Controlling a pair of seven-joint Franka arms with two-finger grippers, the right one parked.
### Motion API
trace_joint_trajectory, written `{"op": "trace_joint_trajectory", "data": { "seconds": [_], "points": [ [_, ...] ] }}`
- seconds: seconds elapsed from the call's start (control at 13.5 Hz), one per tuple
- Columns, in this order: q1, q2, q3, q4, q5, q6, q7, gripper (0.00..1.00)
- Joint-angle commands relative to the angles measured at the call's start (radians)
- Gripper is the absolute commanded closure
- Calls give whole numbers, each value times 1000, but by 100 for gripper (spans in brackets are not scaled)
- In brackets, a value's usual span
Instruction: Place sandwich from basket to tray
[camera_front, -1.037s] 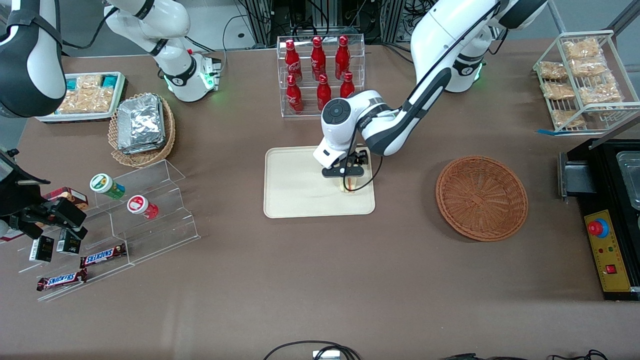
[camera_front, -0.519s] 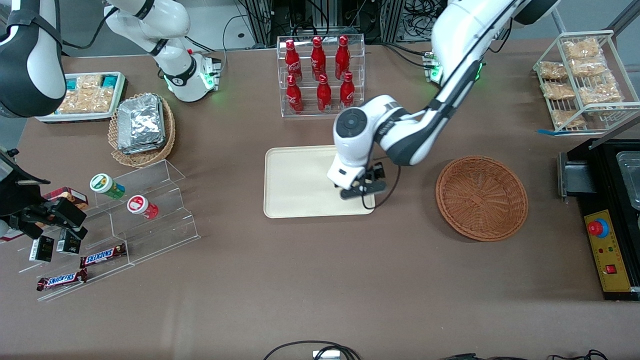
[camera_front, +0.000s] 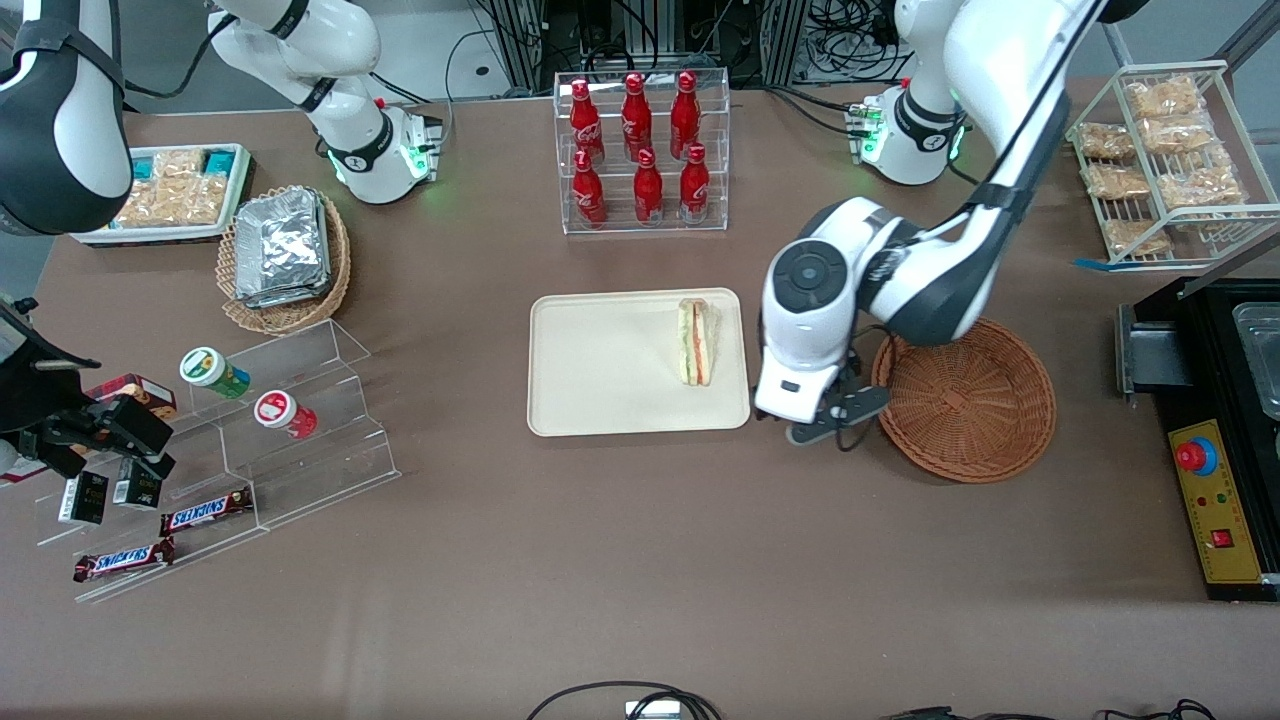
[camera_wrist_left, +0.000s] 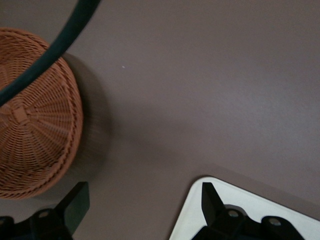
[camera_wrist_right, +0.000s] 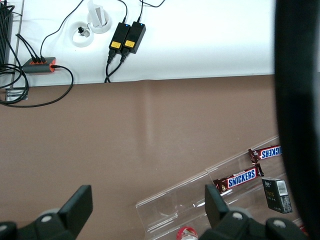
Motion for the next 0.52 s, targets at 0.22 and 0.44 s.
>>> {"op": "trace_joint_trajectory", "data": {
  "seconds": [0.22, 0.44],
  "points": [
    [162, -155, -6, 10, -149, -165, 303, 1],
    [184, -247, 84, 6, -220, -239, 478, 1]
  ]
}}
